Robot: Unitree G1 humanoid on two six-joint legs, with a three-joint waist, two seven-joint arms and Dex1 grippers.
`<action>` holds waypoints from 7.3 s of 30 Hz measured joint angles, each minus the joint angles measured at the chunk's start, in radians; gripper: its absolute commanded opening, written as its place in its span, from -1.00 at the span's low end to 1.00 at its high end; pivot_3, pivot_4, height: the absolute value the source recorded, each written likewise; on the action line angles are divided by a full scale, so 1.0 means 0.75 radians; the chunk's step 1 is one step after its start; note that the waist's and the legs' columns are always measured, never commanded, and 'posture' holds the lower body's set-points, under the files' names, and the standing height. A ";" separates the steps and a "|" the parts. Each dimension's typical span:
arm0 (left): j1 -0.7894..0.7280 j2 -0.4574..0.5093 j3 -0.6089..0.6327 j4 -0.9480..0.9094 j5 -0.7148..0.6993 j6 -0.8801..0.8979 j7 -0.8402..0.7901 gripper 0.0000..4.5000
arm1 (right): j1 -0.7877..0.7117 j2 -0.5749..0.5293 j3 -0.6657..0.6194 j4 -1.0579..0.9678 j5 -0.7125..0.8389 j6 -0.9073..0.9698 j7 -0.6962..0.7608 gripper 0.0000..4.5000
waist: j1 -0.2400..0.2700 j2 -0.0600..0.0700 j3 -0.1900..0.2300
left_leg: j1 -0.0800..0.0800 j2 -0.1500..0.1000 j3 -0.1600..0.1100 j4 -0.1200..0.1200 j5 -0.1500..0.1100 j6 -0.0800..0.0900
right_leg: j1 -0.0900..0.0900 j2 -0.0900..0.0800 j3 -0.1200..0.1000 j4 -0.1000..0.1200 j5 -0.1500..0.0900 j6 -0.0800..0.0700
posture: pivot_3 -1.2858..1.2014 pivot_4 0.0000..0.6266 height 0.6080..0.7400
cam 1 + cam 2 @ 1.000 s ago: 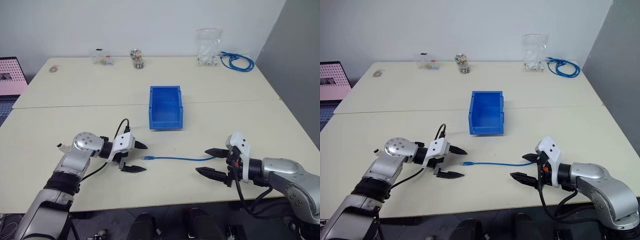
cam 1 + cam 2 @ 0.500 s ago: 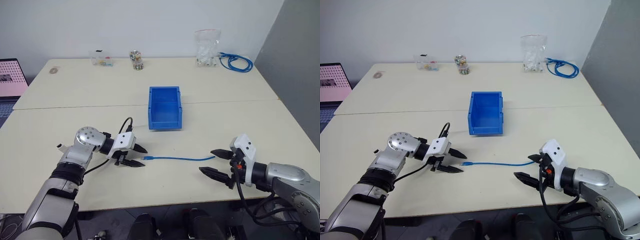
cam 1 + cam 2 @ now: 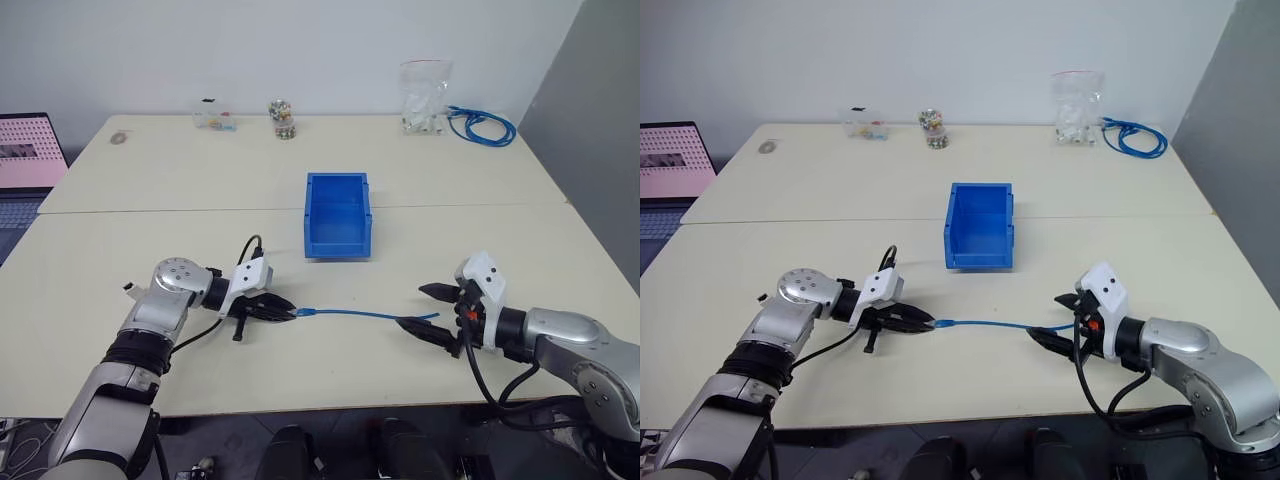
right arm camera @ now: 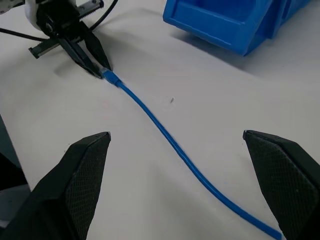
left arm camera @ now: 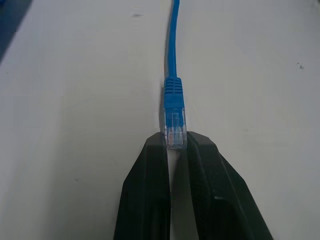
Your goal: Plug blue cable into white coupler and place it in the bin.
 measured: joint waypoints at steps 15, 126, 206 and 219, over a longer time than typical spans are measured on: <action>0.141 -0.277 0.455 -0.822 -0.981 1.820 0.558 -0.90 | 0.018 0.287 -0.202 0.181 1.095 0.324 -0.432 1.00 | -0.023 -0.003 0.003 | -0.004 0.001 -0.009 0.001 0.000 0.000 | -0.004 0.000 0.002 0.004 0.000 0.000 | 0.03 -0.52 1.00; 0.463 -0.684 0.983 -0.577 -0.034 0.332 2.399 -0.27 | -0.499 0.139 0.065 0.729 0.864 0.329 -0.104 -0.93 | 0.017 -0.005 0.003 | -0.011 -0.002 0.000 0.003 0.000 0.000 | -0.006 -0.004 0.000 -0.003 0.008 0.000 | 0.03 -0.52 1.00; 0.166 -0.308 -0.119 -0.162 -0.024 -0.173 0.359 -0.65 | -0.539 0.065 0.708 0.670 -0.469 -0.723 0.642 -0.93 | 0.015 -0.001 0.001 | 0.002 -0.002 0.000 0.003 0.000 0.000 | 0.001 -0.003 0.001 -0.001 0.005 0.005 | 0.03 -0.52 1.00; 0.190 -0.303 -0.111 -0.194 -0.025 -0.158 0.375 -0.65 | -0.597 0.076 0.716 0.756 -0.492 -0.768 0.708 -0.93 | 0.013 -0.001 0.000 | 0.003 -0.001 0.000 0.002 0.000 0.000 | 0.001 -0.003 0.001 0.000 0.005 0.004 | 0.03 -0.52 1.00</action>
